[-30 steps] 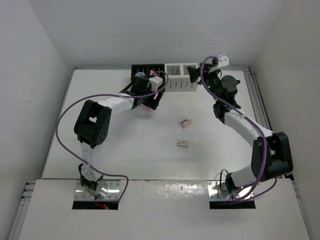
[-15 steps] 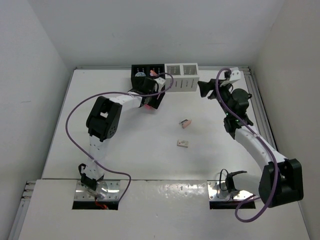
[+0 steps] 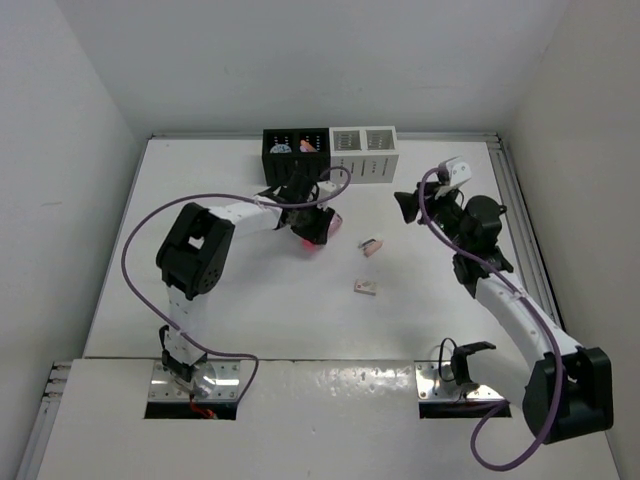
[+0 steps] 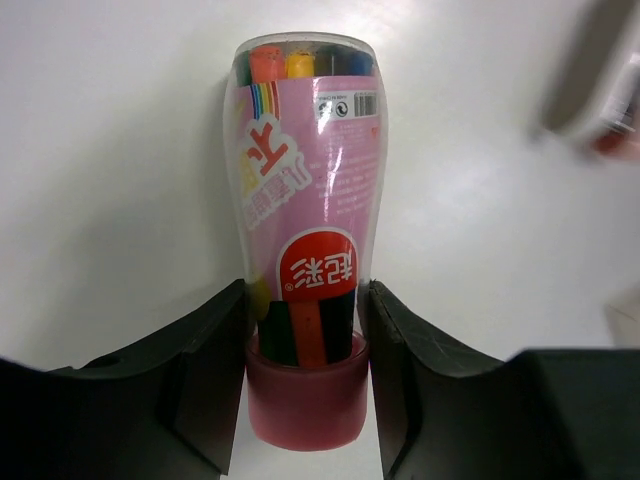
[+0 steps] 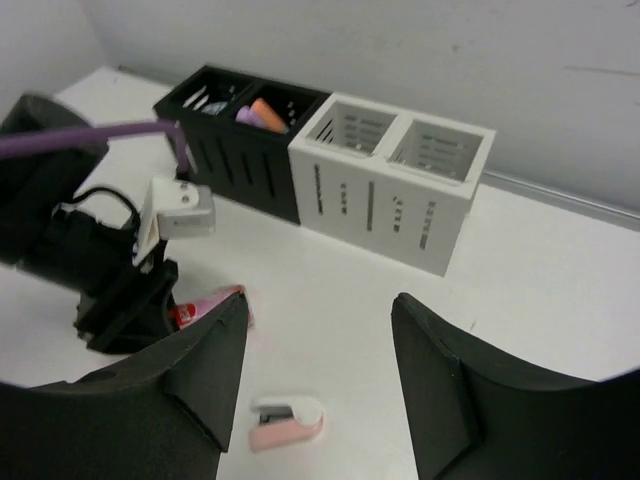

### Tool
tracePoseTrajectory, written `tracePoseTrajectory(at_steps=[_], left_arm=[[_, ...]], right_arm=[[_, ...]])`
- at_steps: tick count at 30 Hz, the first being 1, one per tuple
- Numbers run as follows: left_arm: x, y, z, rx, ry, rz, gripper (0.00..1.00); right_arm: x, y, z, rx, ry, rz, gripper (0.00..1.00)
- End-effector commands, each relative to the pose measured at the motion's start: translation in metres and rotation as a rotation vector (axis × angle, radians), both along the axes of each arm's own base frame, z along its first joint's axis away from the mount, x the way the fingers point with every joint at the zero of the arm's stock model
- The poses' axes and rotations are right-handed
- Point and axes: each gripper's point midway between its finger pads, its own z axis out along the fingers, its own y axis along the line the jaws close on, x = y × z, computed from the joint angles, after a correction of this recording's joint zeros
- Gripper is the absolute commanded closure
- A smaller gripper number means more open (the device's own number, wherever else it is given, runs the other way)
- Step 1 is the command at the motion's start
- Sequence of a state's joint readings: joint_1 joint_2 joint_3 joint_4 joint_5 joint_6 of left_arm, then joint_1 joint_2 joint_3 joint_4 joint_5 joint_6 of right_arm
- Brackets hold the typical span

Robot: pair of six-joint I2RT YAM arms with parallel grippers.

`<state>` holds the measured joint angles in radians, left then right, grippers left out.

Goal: Sort the stationery into containers
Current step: Grab a piece of stationery with the left arm, then pass the stationery from the left arm to the right

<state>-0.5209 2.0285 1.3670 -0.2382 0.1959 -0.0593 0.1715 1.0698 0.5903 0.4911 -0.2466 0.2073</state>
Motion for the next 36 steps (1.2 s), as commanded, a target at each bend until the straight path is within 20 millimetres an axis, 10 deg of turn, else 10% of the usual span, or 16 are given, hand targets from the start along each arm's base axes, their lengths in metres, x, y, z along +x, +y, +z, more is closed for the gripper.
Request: tracePoseTrajectory(at_steps=[1,12,19,26,36], left_arm=[[-0.044,-0.031,0.040,-0.202,0.129,-0.121,1.00],[-0.109,-0.045,0.096,-0.567,0.520,-0.133,1.00],[-0.104,-0.035,0.107,-0.567,0.577,0.062,1.00],[-0.091,-0.013,0.082,-0.374,0.506,0.289,1.00],[-0.074,0.012,0.063,-0.194,0.377,0.416,1.00]], right_arm=[[-0.023,0.017,-0.005,-0.164,-0.063,0.162,0.42],[-0.087,0.064,-0.031,-0.612,-0.396,0.588,0.44],[-0.129,0.108,-0.041,-0.735,-0.588,0.878,0.48],[-0.188,0.157,-0.064,-0.787,-0.623,1.242,0.77],[-0.149,0.199,-0.095,-1.158,-0.644,1.173,0.74]])
